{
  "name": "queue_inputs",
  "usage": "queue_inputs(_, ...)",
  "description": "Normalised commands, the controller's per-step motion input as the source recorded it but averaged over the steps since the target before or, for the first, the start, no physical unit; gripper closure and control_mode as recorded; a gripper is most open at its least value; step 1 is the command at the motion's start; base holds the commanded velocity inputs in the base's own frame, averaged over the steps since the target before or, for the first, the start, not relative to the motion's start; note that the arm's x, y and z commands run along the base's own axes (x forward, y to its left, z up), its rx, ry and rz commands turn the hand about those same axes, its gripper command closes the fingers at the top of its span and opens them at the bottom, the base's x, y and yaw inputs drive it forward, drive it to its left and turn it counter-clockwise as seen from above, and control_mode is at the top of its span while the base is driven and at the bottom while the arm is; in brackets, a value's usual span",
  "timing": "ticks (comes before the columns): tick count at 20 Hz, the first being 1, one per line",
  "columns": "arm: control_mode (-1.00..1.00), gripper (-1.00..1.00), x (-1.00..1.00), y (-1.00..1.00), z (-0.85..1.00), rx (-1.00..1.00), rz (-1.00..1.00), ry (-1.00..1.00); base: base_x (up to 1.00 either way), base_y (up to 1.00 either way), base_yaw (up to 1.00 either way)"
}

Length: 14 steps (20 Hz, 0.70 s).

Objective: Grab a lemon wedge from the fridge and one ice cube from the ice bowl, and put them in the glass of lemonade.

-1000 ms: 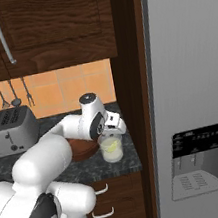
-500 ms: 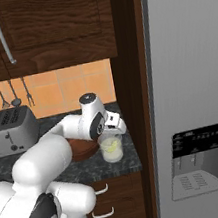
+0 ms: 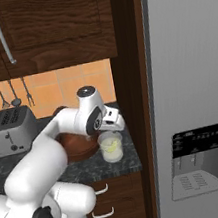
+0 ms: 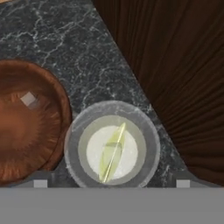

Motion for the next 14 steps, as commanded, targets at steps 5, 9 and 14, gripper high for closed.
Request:
queue_inputs(5,-1.00,-1.00,-0.42,0.07,0.48,0.04,0.03,-0.03,0.00,0.00,0.00)
queue_inputs(9,-1.00,-1.00,-0.48,0.13,0.48,0.04,0.04,-0.03,0.00,0.00,0.00)
queue_inputs(14,-1.00,-1.00,-0.60,0.28,0.47,0.02,0.06,-0.04,0.00,0.00,0.00)
